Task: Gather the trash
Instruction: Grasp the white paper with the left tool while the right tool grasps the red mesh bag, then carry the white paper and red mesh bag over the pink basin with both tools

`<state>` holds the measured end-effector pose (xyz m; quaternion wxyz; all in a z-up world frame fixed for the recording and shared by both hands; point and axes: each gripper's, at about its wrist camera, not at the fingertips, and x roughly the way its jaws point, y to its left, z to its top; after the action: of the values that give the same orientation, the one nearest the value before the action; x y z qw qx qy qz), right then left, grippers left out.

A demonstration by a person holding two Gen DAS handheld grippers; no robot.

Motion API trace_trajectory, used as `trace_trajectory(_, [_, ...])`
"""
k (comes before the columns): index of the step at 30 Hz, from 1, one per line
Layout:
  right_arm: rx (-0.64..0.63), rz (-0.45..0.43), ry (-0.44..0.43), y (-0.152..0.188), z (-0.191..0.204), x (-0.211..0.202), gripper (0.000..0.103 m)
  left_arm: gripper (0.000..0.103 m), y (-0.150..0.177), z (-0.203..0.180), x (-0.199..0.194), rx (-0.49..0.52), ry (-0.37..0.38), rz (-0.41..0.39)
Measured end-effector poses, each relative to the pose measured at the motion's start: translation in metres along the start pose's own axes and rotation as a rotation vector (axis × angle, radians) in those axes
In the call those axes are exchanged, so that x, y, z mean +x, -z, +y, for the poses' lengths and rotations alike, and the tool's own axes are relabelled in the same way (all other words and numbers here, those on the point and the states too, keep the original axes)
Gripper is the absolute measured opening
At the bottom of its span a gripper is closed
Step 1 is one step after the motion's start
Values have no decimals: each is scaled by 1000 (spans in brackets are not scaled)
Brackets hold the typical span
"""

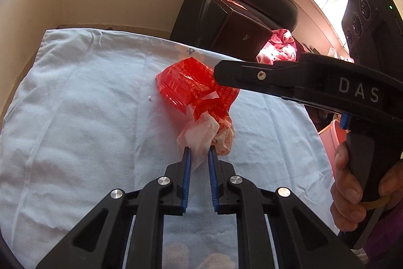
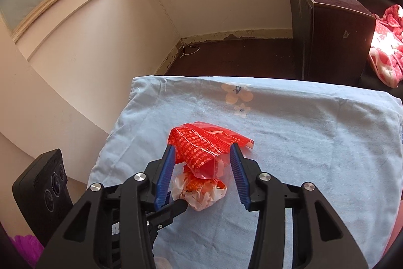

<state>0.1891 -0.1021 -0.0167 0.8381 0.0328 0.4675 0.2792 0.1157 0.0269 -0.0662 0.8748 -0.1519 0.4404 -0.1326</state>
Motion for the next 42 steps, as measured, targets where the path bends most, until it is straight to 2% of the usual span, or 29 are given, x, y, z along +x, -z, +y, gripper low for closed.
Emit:
trace_trajectory(5, [-88, 4, 55, -1, 13, 10, 46, 12, 3, 3, -1, -5, 4, -3])
trace_trajectory(9, [-107, 0, 69, 1, 13, 13, 45, 12, 4, 4, -1, -10, 5, -4])
trace_trajectory(10, [-101, 1, 63, 2, 11, 13, 37, 12, 5, 4, -2, -11, 5, -5])
trace_trajectory(12, [-90, 6, 62, 5, 8, 14, 28, 12, 6, 5, -2, -12, 3, -5])
trace_trajectory(18, [-75, -37, 67, 10, 6, -2, 12, 12, 9, 2, -4, -12, -4, -1])
trace_trajectory(31, [28, -162, 117, 38, -17, -71, 10, 12, 12, -17, -27, 8, -23, -46])
trace_trajectory(42, [53, -274, 254, 75, -33, -130, 10, 12, 8, -59, -39, 58, -53, -92])
